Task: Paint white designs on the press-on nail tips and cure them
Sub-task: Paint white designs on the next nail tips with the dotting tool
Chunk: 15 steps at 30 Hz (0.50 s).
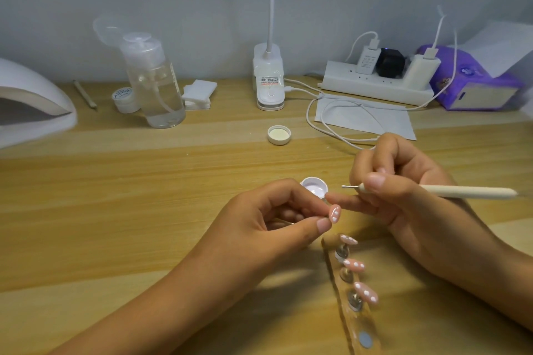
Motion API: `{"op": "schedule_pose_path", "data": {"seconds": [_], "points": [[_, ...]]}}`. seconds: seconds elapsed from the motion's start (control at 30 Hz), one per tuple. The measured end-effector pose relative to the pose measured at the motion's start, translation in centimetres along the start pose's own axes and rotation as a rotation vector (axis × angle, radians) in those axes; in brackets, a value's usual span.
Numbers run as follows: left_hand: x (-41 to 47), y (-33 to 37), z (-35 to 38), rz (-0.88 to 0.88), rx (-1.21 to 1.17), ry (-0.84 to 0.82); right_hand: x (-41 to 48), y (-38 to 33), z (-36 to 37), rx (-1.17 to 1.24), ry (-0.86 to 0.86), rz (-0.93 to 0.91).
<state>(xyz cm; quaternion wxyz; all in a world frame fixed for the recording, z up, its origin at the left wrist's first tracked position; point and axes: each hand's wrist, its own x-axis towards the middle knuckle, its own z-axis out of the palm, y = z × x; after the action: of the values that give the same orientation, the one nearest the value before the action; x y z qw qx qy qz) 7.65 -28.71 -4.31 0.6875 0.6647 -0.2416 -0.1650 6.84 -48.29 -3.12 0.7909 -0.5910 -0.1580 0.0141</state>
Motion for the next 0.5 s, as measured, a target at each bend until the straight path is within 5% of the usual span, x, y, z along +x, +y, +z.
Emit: {"op": "schedule_pose_path", "data": {"seconds": [0.5], "points": [[-0.04, -0.01, -0.06, 0.016, 0.025, -0.008, -0.09, -0.14, 0.2, -0.029, 0.024, 0.062]]}}
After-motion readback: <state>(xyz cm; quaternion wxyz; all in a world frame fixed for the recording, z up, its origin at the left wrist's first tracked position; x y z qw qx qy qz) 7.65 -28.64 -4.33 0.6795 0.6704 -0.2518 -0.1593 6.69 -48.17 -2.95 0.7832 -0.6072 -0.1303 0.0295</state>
